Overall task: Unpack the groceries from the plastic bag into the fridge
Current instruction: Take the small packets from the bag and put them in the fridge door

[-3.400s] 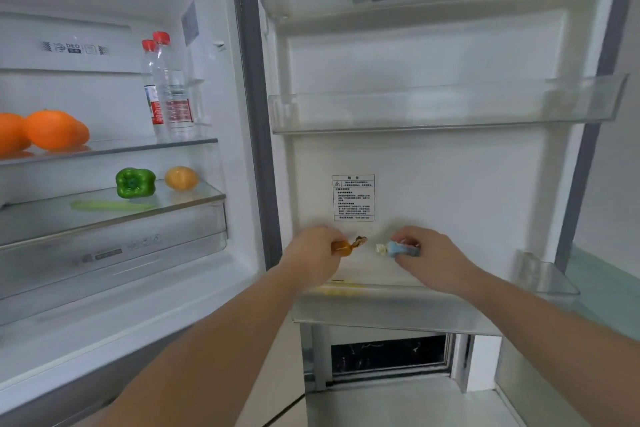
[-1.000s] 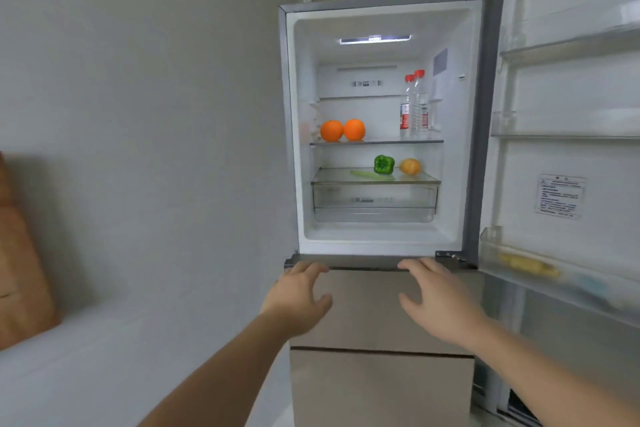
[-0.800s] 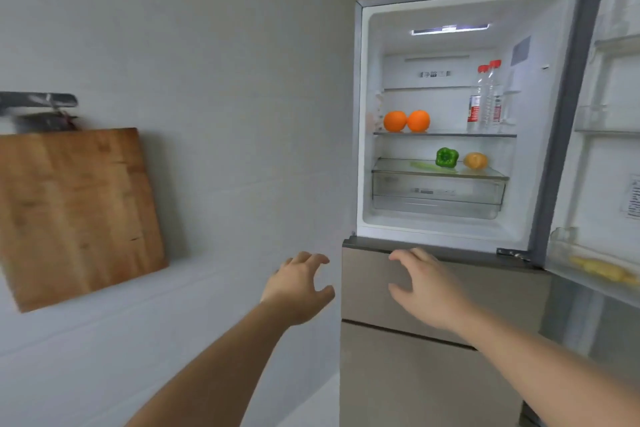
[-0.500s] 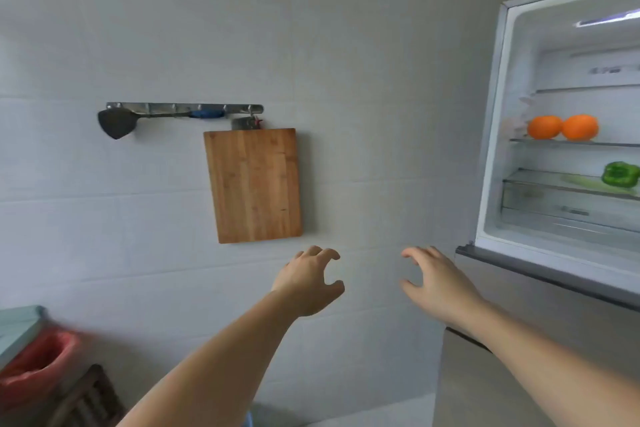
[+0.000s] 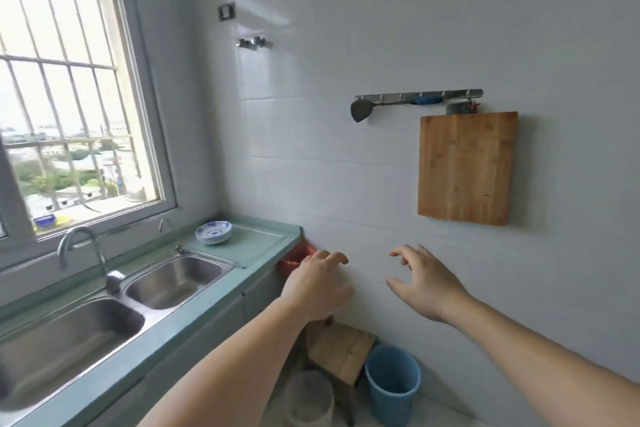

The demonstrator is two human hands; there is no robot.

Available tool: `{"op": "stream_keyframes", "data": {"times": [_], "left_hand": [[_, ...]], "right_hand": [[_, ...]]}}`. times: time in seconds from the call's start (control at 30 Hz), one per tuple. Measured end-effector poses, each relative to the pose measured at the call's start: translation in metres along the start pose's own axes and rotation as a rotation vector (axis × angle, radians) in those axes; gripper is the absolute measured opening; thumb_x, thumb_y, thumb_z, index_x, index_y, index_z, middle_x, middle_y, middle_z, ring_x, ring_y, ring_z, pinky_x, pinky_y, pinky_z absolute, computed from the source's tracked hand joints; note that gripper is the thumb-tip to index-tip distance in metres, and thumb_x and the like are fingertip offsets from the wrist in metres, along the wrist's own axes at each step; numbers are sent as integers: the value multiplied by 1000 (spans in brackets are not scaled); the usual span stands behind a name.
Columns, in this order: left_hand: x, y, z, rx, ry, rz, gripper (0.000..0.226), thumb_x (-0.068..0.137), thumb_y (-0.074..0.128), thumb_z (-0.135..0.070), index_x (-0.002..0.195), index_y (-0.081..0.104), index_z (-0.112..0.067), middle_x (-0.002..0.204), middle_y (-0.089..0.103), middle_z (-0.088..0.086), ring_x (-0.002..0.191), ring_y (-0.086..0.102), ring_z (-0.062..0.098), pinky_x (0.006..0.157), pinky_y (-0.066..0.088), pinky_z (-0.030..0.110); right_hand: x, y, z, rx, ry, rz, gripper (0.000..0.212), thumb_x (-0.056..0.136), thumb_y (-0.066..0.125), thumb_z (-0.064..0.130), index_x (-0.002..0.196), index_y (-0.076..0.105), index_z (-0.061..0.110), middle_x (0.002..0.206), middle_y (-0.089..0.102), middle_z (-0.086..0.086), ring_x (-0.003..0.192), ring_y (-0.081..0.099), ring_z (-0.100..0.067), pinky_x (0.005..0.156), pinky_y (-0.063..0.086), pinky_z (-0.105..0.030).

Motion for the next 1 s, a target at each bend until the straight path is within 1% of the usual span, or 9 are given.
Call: {"op": "stream_keyframes", "data": {"times": [0.13,0.23,0.3,0.43,0.5,0.57,0.7,0.83,1.0], "left_hand": [[-44,-48,92,14,-140,-97,48,83,58,-43,129,50,-33,127,52,-5,116,49,19,94,45,34],[-75,-82,166,35,-232,-144,47,83,59,-43,129,51,-34,129,52,-6,120,48,19,94,45,32],[-100,-103,221,33,-302,-165,48,81,59,-45,128,51,-36,130,52,-8,120,49,17,96,46,36],[-157,-136,326,37,-450,-186,43,82,57,-44,124,52,-35,123,53,-9,114,52,17,94,47,35],[-188,-145,370,39,-525,-179,42,82,57,-43,122,53,-35,120,53,-10,112,52,17,92,48,36],[-216,-153,410,27,-600,-185,41,82,56,-43,122,54,-35,120,53,-10,112,51,16,93,48,36],[-263,-165,480,39,-742,-205,45,83,59,-47,126,51,-35,124,52,-9,114,51,16,93,48,37],[-305,-169,541,51,-891,-203,47,85,61,-46,129,50,-33,132,51,-8,116,53,16,94,50,36],[-343,-190,606,107,-1097,-232,48,88,60,-41,133,49,-29,138,50,-5,121,52,18,98,50,36]], "right_hand": [[19,52,99,22,-166,57,44,91,56,38,132,45,26,127,48,4,113,52,-15,84,42,-22],[34,96,170,35,-250,100,43,87,58,41,127,49,28,120,51,7,109,53,-13,89,46,-28],[43,132,221,48,-301,148,42,85,59,41,124,50,28,117,51,6,110,53,-15,94,44,-30],[51,211,322,75,-428,235,42,86,61,35,126,50,27,113,52,4,105,50,-12,87,37,-22],[47,250,366,106,-483,311,44,86,62,32,127,50,25,111,50,5,101,49,-9,89,41,-23],[46,285,406,118,-538,373,44,85,62,33,127,50,25,108,48,7,102,50,-10,91,44,-26],[53,349,472,143,-611,450,45,85,61,37,127,50,29,108,48,10,103,53,-10,93,46,-31],[61,421,522,153,-688,545,45,85,60,38,128,49,30,110,50,10,97,50,-7,85,44,-27],[78,504,578,245,-765,688,44,85,61,36,127,51,27,105,47,11,95,51,-8,89,45,-28]]}}
Point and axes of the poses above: each hand's wrist, its own x-axis towards the middle knuckle, its own y-axis out of the palm, z = x × y, the point moved 6 cm from there along x, towards the middle knuckle
